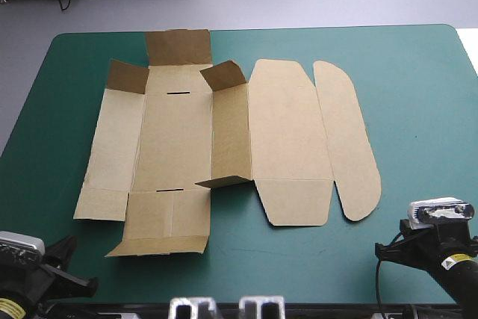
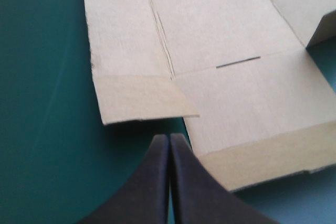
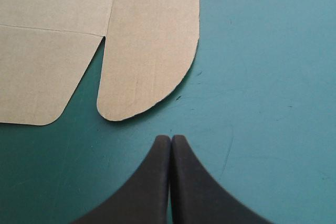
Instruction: Fold the box
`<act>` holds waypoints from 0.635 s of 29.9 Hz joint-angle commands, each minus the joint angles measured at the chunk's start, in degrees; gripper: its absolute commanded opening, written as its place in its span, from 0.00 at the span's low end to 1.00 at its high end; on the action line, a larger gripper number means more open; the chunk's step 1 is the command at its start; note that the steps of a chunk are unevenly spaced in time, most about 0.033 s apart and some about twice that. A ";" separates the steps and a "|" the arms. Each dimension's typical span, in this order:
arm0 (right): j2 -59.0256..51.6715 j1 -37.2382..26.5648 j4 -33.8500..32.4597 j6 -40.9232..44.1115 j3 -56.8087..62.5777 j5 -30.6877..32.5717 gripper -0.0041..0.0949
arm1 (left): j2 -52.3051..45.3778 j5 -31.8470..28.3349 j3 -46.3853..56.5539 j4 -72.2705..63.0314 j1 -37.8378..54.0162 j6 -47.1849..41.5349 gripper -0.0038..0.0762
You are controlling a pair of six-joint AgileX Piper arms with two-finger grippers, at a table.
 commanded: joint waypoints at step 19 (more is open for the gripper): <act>0.36 -0.03 1.10 -0.25 -1.20 -4.19 0.02 | 54.06 -0.34 -43.31 23.20 1.98 -2.29 0.05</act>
